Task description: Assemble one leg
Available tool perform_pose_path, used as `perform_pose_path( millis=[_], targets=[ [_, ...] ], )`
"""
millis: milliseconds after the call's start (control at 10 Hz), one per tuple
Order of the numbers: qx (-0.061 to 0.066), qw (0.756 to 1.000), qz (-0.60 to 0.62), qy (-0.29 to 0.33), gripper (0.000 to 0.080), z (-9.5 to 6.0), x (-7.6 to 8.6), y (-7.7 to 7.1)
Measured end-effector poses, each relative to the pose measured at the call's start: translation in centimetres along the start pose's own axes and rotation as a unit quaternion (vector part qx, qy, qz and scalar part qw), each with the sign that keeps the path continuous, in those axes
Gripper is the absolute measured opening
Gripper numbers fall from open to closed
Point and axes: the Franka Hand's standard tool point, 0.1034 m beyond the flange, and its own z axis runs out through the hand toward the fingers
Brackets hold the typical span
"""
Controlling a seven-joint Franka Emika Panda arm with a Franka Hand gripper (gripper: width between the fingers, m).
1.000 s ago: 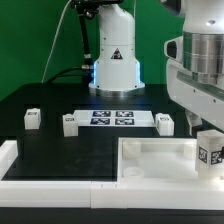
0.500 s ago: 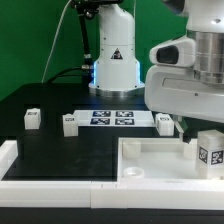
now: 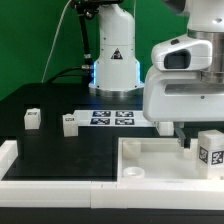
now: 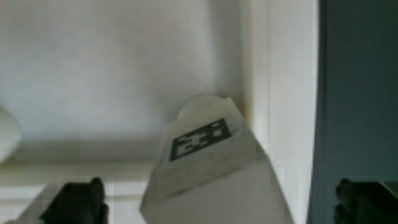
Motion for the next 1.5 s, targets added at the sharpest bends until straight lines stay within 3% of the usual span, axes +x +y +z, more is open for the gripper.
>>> perform_pose_path(
  millis=[200,500,700,1100,1500],
  targets=[
    [-0.002,0.998,-0.061,0.0,0.0649,0.0,0.02,0.09],
    [-0.002,0.998,-0.058,0.0,0.0637,0.0,0.02,0.1],
    [-0.001,0.999,-0.044,0.0,0.0287,0.0,0.02,0.11],
    [0.01,0.985,0.171,-0.002,0.029,0.01,0.01,-0.05],
    [0.019,0.918,0.396,-0.005,0.029,0.02,0.09,-0.05]
  ],
)
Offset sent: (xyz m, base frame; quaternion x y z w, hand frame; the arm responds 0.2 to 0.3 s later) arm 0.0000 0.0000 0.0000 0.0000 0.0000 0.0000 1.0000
